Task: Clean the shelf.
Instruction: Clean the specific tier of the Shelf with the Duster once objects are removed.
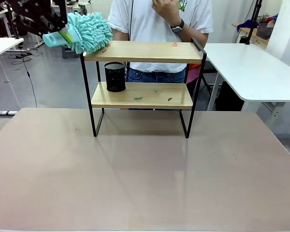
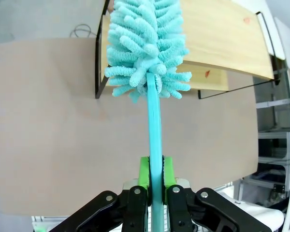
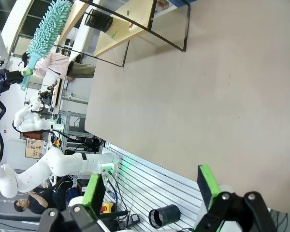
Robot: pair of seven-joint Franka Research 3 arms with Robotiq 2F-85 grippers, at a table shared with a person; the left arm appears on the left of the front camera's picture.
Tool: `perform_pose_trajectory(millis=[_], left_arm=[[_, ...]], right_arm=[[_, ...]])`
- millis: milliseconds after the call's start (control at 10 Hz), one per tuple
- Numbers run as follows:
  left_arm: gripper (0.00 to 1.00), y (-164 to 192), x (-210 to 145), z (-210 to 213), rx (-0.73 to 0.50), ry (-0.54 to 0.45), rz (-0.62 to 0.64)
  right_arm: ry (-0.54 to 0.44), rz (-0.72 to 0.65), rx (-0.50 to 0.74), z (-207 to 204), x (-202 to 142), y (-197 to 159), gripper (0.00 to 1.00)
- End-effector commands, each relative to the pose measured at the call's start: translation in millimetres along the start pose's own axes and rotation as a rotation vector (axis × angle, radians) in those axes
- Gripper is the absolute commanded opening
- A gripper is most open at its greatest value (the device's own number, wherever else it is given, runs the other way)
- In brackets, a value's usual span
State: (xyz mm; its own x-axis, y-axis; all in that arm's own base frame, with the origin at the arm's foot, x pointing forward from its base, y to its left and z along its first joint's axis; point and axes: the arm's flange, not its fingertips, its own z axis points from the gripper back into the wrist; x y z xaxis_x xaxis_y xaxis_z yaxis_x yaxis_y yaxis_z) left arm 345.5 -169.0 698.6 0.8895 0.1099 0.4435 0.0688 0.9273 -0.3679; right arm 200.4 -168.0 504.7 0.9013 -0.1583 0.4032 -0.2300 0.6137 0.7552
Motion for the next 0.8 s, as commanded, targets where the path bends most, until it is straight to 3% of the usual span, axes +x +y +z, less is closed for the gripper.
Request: perform_pose_trajectory(millis=[0, 300, 700], left_arm=[[0.13, -8.9, -3.4, -12.1, 0.028, -0.041, 0.007], [0.13, -27.7, -4.8, -24.2, -0.016, -0.057, -0.012], [0.13, -54.0, -3.2, -46.7, -0.002, 0.001, -0.041]], right_arm=[[-0.017, 0.025, 0.020, -0.3, 1.3, 0.6, 1.00], [-0.017, 0.025, 0.020, -0.3, 1.3, 0.6, 1.00], [-0.017, 0.025, 0.020, -0.3, 1.3, 0.6, 1.00]])
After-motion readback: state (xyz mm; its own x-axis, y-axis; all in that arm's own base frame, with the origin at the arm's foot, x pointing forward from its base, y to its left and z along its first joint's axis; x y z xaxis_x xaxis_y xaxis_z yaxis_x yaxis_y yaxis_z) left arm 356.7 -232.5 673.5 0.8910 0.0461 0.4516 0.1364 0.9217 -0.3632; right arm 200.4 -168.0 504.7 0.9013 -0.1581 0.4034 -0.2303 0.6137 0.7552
